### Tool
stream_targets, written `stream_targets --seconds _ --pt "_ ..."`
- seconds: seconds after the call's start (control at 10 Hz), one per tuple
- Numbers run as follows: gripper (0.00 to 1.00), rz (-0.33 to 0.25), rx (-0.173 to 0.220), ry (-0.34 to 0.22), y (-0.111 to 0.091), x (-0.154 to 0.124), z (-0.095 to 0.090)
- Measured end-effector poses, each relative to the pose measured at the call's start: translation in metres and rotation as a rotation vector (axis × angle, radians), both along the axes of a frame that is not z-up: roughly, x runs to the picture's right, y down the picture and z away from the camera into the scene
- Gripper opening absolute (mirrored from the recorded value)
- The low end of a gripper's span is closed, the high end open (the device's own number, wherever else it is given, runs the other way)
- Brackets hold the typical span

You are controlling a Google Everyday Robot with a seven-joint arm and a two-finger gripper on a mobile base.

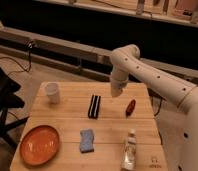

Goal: Move the arm in a circular motion

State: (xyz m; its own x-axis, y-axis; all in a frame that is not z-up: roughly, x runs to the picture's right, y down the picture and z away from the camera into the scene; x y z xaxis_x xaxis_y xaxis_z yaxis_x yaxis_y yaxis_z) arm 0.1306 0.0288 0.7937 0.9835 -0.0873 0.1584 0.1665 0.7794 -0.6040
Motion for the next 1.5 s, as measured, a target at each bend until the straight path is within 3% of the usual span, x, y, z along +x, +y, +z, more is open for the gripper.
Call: stream_targets --seconds 0.2,0.4,0.6,0.8,1.1,1.3,1.5 --pt "0.02 0.02 0.007 0.054 0.001 0.035 -0.001" --pt "0.02 0.034 -0.002 0.101 0.016 0.057 -0.012" --pt "0.02 0.027 -0.007 0.116 0.038 0.058 -0.031" --pt "0.02 -0.014 -0.011 0.094 0.052 0.038 -0.046" --pt "0.02 -0.085 -0.006 0.03 0.057 -0.011 -0.06" --pt "0.02 -0.143 -0.006 -0.03 0.053 -0.049 -0.058" --pt "0.02 -0.19 -0.014 -0.079 0.04 -0.081 -0.045"
